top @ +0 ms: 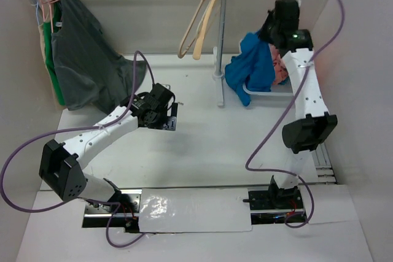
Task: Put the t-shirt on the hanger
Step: Grab the tshirt from the pile, then move the tshirt to the center of the board
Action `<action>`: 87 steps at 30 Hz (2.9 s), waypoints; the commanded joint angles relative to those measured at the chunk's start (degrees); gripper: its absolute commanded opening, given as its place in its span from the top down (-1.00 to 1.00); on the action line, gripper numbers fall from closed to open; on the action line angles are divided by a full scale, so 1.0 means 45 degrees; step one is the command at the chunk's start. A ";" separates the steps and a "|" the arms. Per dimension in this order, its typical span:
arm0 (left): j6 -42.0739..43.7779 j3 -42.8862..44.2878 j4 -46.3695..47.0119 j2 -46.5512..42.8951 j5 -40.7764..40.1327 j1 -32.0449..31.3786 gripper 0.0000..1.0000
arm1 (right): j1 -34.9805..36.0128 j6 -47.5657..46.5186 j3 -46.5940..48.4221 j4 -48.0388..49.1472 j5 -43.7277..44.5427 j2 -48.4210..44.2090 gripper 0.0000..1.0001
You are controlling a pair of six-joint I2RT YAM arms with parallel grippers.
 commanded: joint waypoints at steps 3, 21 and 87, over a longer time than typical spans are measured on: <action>-0.0012 0.0742 -0.0111 -0.0341 -0.0037 0.0569 -1.00 | -0.0107 -0.0505 0.3209 0.1093 -0.1794 -0.2868 1.00; -0.0580 -0.0818 0.0026 -0.2529 0.1955 0.3598 -0.89 | 0.0127 0.1136 -0.7988 0.4373 -0.7989 -0.8110 1.00; -0.5227 -0.4277 0.5299 -0.0439 0.5492 0.0024 1.00 | 0.6806 0.2462 -0.8647 0.4241 -0.2055 0.0834 -0.10</action>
